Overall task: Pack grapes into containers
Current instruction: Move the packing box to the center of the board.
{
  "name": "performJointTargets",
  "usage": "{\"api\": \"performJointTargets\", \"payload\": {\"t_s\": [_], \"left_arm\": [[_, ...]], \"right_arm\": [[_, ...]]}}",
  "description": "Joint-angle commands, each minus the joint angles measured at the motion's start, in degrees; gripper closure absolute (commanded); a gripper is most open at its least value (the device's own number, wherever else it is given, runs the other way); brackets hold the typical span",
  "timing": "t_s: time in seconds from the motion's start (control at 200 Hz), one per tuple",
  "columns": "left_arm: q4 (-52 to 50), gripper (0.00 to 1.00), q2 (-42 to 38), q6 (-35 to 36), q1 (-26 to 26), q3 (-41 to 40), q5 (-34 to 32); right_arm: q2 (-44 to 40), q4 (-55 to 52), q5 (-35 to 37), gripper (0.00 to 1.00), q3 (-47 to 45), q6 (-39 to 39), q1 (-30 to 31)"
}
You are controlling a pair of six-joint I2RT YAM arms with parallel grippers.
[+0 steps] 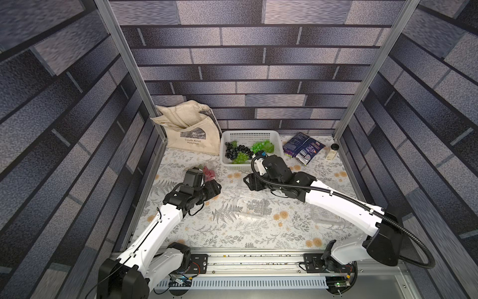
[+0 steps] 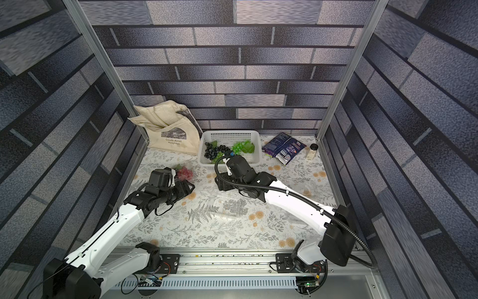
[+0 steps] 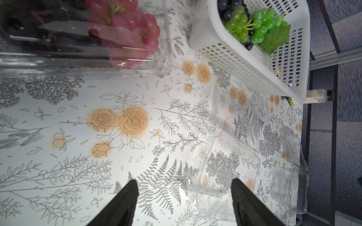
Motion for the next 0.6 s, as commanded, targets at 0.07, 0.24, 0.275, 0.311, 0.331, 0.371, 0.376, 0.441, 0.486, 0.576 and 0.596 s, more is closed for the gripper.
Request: {"api": "performJointTargets", "payload": {"t_s": [0.07,0.24,0.275,0.311,0.331,0.371,0.376,0.441,0.486,0.576,0.596], "left_arm": [[2.16,0.21,5.26,1.67,-2.25,6.44,-4.07],[4.11,0.2,9.84,2.18,-2.83,9.79,-3.97],[4.05,0.2,10.52,2.37,-2.92,10.3,-4.11],[4.28,0.2,11.06,2.48,-2.85,10.76,-3.93],[4.39,0.2,11.48,2.64,-2.91,11.01,-4.01],[4.5,0.2,11.97,2.62,-2.84,11.31,-3.97],[4.55,0.2,12.03,2.61,-2.77,11.36,-4.0],[5.28,0.19,12.78,2.73,-2.57,11.41,-4.08],[5.76,0.19,13.15,2.82,-2.25,11.08,-4.03],[6.76,0.19,13.99,2.57,-1.28,10.38,-3.24],[7.03,0.19,14.16,2.44,-1.12,10.22,-2.88]], "right_arm": [[5.62,0.26,3.51,0.32,4.1,-6.85,-8.03],[18.17,2.66,5.24,0.46,13.77,-9.79,-12.86],[21.21,2.72,5.46,0.46,16.15,-10.42,-13.48],[23.98,2.94,6.06,0.46,18.34,-10.9,-14.06],[25.45,2.99,6.35,0.45,19.63,-11.06,-14.31],[28.03,3.85,7.2,0.44,21.46,-11.6,-14.69],[28.36,3.93,7.31,0.43,21.64,-11.69,-14.73],[31.97,6.27,8.17,0.41,23.83,-12.62,-15.29],[35.5,6.19,8.3,0.41,26.3,-12.68,-15.91],[40.65,4.75,7.56,0.4,31.6,-12.82,-17.1],[41.66,4.63,7.41,0.4,32.31,-12.91,-17.36]]}}
